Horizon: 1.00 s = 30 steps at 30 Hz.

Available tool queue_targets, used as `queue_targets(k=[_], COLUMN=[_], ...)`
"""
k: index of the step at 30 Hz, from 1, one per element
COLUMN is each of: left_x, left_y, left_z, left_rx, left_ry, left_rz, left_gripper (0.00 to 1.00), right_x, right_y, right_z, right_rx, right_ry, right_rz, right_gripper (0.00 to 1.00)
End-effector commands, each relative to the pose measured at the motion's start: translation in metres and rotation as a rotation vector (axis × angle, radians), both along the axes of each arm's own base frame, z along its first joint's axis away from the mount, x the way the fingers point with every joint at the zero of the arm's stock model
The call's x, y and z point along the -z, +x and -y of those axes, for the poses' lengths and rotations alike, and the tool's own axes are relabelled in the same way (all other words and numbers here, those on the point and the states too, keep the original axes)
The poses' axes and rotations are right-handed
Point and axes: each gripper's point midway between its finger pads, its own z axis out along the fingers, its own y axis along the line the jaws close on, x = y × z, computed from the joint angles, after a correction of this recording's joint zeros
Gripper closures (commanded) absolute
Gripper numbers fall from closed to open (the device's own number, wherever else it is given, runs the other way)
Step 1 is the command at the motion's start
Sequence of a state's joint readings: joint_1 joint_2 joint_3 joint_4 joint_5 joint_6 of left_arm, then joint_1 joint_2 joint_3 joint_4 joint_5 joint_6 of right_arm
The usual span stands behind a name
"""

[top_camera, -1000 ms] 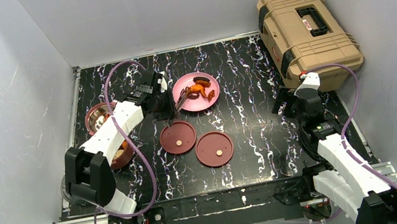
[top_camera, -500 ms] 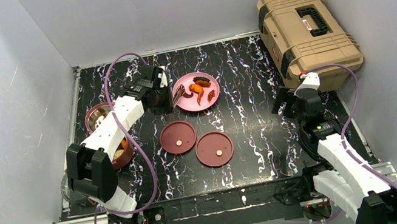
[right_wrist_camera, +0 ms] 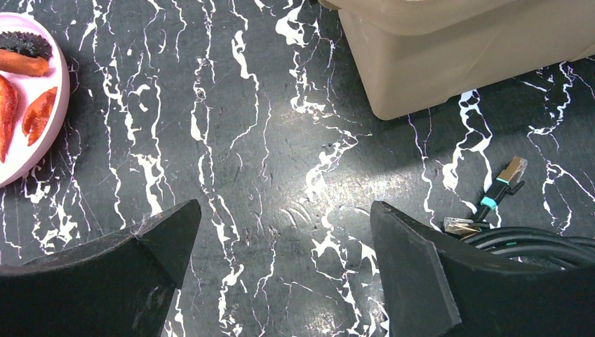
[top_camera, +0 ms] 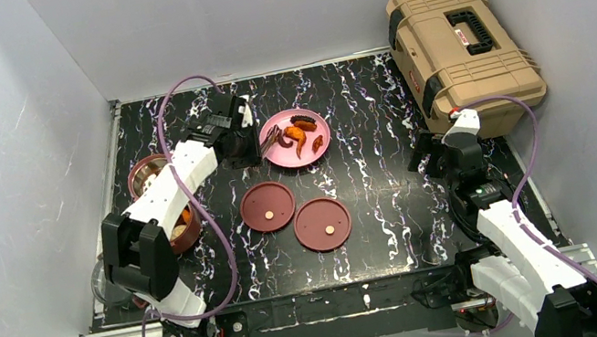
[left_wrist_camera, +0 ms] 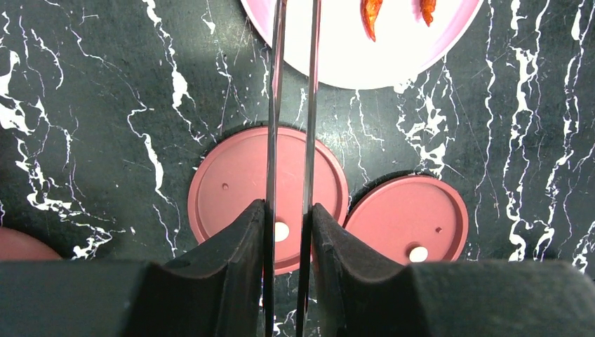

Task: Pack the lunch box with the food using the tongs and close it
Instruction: Pick up the fake food from the plate.

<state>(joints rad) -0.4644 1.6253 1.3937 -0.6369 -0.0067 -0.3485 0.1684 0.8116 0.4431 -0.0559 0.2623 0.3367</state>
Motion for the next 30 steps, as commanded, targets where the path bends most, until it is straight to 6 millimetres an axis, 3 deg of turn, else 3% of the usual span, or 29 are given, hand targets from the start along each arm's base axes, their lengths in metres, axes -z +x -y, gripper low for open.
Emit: queue_targets(k=[1, 19, 24, 30], left_x=[-0.002, -0.021, -0.028, -0.014], left_y=[0.002, 0.009, 0.017, 0.014], left_z=[0.003, 0.023, 0.018, 0.019], left_rx=[0.021, 0.087, 0.054, 0.064], left_ry=[0.007, -0.024, 0.001, 0.022], left_rz=[-0.008, 0.069, 0.107, 0.066], left_gripper=[0.73, 0.69, 0.69, 0.69], right_x=[-0.014, -0.011, -0.011, -0.01], right_y=[0.008, 0.011, 0.011, 0.011], right_z=[0.0, -0.002, -0.002, -0.002], right_rx=[0.006, 0.003, 0.003, 0.004], right_ry=[0.007, 0.015, 0.015, 0.017], right_rz=[0.05, 0.048, 0.048, 0.047], right_gripper=[0.0, 0.0, 0.0, 0.0])
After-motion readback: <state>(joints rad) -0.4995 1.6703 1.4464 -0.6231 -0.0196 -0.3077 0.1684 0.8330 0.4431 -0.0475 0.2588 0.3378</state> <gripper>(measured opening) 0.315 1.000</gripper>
